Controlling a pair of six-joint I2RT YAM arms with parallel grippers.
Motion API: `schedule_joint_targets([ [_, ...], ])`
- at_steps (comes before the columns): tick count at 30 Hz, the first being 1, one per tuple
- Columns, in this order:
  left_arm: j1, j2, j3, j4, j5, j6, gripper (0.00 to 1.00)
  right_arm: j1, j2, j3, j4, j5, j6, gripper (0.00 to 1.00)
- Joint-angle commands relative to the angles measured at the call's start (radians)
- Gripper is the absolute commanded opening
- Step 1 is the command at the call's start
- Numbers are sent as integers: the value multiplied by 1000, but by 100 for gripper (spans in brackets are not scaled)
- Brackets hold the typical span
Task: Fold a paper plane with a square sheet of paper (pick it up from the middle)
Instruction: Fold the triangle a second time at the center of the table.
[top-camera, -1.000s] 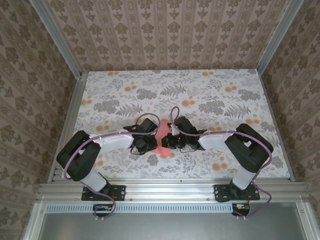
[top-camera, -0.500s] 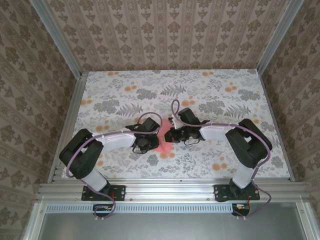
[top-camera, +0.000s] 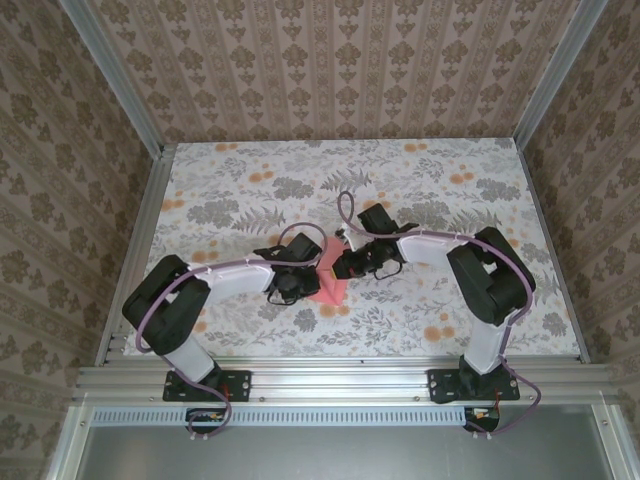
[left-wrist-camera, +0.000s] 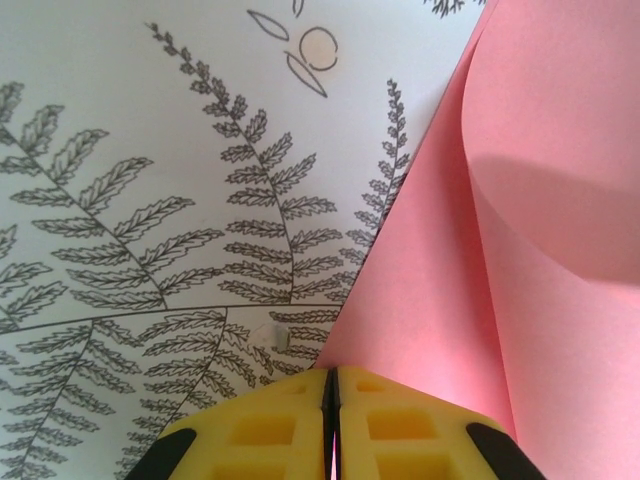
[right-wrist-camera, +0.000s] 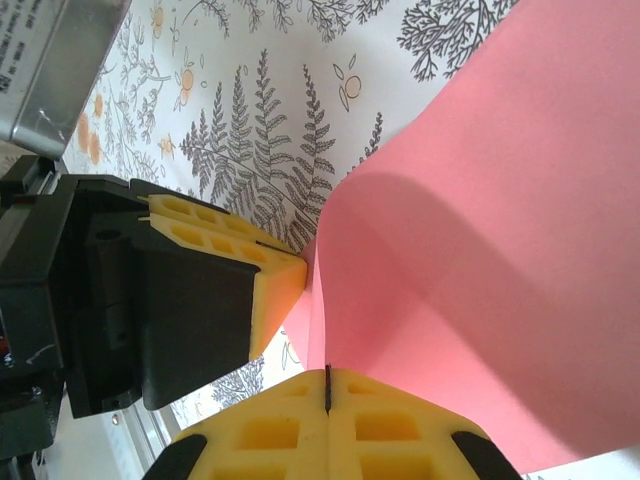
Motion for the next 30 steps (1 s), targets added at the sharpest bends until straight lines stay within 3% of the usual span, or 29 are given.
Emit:
schedule_joint_targets([
  [1,-9,76,-25,-100,-49,28,11,-6,35,52,-106,5,-124,7],
  [8,-12,87,-12,-113,-55,36,10,-12,49,89,-162,67,-252,8],
  [22,-21,109,4,-124,-59,49,10,-22,78,154,-207,149,-349,8],
  [30,-25,117,15,-125,-56,51,10,-23,39,102,-184,108,-374,8],
])
